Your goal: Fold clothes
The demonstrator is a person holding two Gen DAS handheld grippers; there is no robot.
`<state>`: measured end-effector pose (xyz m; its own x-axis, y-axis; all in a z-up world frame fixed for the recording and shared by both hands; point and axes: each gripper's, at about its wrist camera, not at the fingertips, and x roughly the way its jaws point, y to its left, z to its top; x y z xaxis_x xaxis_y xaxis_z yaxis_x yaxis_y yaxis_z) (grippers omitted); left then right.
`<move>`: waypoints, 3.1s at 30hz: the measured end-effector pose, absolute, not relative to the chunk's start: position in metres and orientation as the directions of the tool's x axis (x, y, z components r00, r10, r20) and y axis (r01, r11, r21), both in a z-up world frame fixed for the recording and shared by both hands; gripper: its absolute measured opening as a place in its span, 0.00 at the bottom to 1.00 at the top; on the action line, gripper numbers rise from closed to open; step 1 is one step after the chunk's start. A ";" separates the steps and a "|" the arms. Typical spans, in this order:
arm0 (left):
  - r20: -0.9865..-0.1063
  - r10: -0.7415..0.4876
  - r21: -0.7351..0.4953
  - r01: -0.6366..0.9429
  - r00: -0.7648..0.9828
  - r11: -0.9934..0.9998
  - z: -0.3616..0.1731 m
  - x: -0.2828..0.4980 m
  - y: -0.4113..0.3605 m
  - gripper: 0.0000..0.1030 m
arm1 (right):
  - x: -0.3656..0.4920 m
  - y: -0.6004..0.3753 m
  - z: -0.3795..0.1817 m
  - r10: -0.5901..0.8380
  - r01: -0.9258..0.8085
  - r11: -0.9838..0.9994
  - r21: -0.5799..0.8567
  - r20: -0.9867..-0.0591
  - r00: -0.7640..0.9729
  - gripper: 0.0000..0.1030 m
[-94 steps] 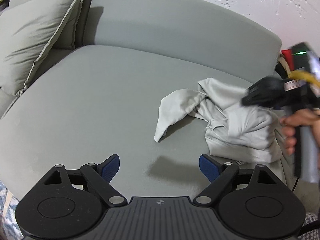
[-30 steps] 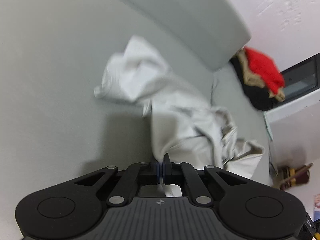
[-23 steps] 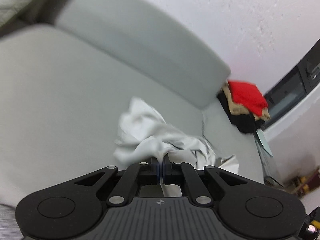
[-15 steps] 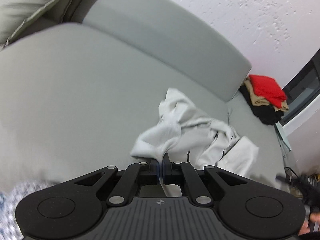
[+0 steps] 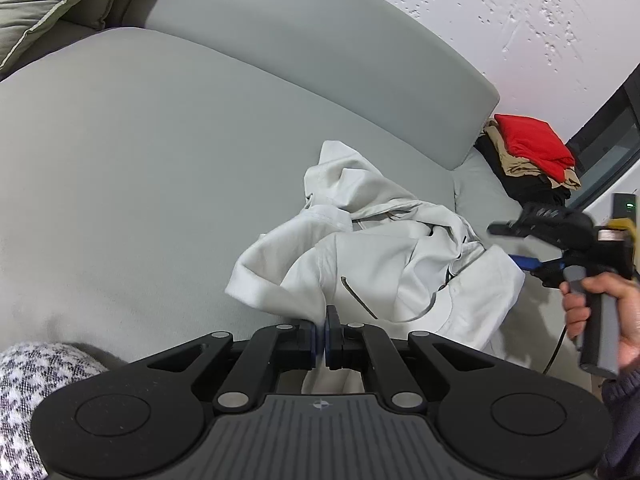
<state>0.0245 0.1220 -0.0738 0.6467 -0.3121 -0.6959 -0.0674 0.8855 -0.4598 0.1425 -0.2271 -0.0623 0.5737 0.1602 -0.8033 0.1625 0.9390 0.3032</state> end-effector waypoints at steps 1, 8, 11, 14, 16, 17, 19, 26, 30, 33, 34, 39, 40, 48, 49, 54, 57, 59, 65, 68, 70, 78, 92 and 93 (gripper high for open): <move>-0.696 -0.312 -0.462 -0.070 0.647 0.884 -0.073 0.025 0.122 0.03 | 0.143 -0.224 -0.065 0.149 0.147 0.950 0.275 -0.814 0.562 0.38; -0.682 -0.308 -0.462 -0.063 0.663 0.885 -0.064 0.017 0.119 0.03 | 0.100 -0.243 -0.051 0.163 0.119 0.949 0.291 -0.779 0.606 0.04; -0.666 -0.303 -0.453 -0.047 0.681 0.890 -0.054 0.003 0.119 0.03 | 0.054 -0.269 -0.032 0.209 0.119 0.916 0.383 -0.709 0.674 0.04; -0.671 -0.294 -0.437 -0.043 0.680 0.898 -0.050 -0.011 0.119 0.03 | 0.000 -0.294 -0.026 0.231 0.111 0.894 0.434 -0.658 0.716 0.04; -0.696 -0.294 -0.429 -0.052 0.655 0.902 -0.057 -0.018 0.119 0.03 | -0.026 -0.308 -0.036 0.223 0.121 0.900 0.419 -0.681 0.697 0.05; -0.715 -0.286 -0.416 -0.058 0.638 0.908 -0.062 -0.019 0.119 0.03 | -0.033 -0.313 -0.044 0.222 0.130 0.905 0.405 -0.711 0.667 0.06; -0.743 -0.268 -0.397 -0.081 0.613 0.914 -0.071 -0.020 0.118 0.02 | -0.043 -0.326 -0.056 0.203 0.195 0.893 0.405 -0.750 0.629 0.11; -0.719 -0.282 -0.411 -0.062 0.635 0.909 -0.067 -0.021 0.113 0.03 | -0.047 -0.346 -0.062 0.243 0.235 0.841 0.487 -0.729 0.640 0.48; -0.728 -0.283 -0.412 -0.068 0.624 0.909 -0.072 -0.018 0.112 0.03 | -0.032 -0.339 -0.078 0.242 0.263 0.850 0.457 -0.781 0.576 0.48; -0.736 -0.283 -0.420 -0.086 0.615 0.904 -0.078 -0.016 0.116 0.04 | -0.022 -0.330 -0.086 0.192 0.240 0.902 0.359 -0.832 0.521 0.47; -0.737 -0.283 -0.423 -0.093 0.614 0.901 -0.080 -0.015 0.118 0.07 | -0.018 -0.327 -0.088 0.175 0.226 0.918 0.325 -0.845 0.505 0.47; -0.737 -0.295 -0.458 -0.127 0.608 0.880 -0.089 -0.011 0.129 0.23 | 0.007 -0.328 -0.109 0.214 0.194 0.926 0.324 -0.873 0.438 0.40; -0.735 -0.301 -0.468 -0.134 0.608 0.874 -0.091 -0.010 0.131 0.24 | 0.011 -0.329 -0.114 0.223 0.189 0.926 0.328 -0.877 0.426 0.39; -0.718 -0.335 -0.508 -0.130 0.610 0.852 -0.100 0.009 0.140 0.29 | 0.012 -0.329 -0.120 0.335 0.185 0.876 0.445 -0.839 0.429 0.36; -0.718 -0.335 -0.503 -0.122 0.610 0.855 -0.100 0.013 0.139 0.29 | 0.010 -0.327 -0.118 0.342 0.187 0.871 0.455 -0.833 0.435 0.36; -0.723 -0.339 -0.493 -0.106 0.602 0.864 -0.105 0.023 0.135 0.30 | 0.018 -0.313 -0.119 0.259 0.191 0.913 0.361 -0.873 0.413 0.38; -0.721 -0.339 -0.489 -0.098 0.604 0.867 -0.106 0.026 0.135 0.31 | 0.023 -0.311 -0.125 0.216 0.180 0.934 0.307 -0.891 0.399 0.43; -0.716 -0.345 -0.497 -0.096 0.607 0.862 -0.108 0.027 0.137 0.31 | 0.024 -0.313 -0.125 0.238 0.181 0.927 0.329 -0.887 0.395 0.42; -0.697 -0.393 -0.546 -0.088 0.600 0.833 -0.118 0.040 0.138 0.09 | 0.018 -0.334 -0.125 0.275 0.193 0.906 0.378 -0.869 0.412 0.06; -0.700 -0.413 -0.563 -0.095 0.583 0.821 -0.123 0.047 0.138 0.13 | 0.018 -0.336 -0.125 0.301 0.166 0.903 0.396 -0.858 0.416 0.07; -0.701 -0.414 -0.570 -0.107 0.580 0.815 -0.124 0.049 0.138 0.15 | 0.021 -0.331 -0.127 0.291 0.125 0.922 0.366 -0.869 0.401 0.14; -0.718 -0.390 -0.508 -0.049 0.577 0.860 -0.113 0.040 0.128 0.28 | -0.007 -0.323 -0.080 0.217 0.271 0.891 0.364 -0.866 0.450 0.53; -0.712 -0.399 -0.522 -0.055 0.578 0.851 -0.113 0.030 0.134 0.34 | -0.067 -0.321 -0.141 0.332 0.571 0.502 0.650 -0.754 0.566 0.56; -0.713 -0.396 -0.519 -0.055 0.579 0.853 -0.113 0.031 0.133 0.34 | -0.066 -0.322 -0.144 0.301 0.571 0.507 0.645 -0.754 0.583 0.56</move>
<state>0.0309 0.1326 -0.1127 0.5793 -0.3958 -0.7126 -0.0551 0.8532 -0.5187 -0.0665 -0.3221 -0.1444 0.5835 0.3014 -0.7541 0.5714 0.5075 0.6449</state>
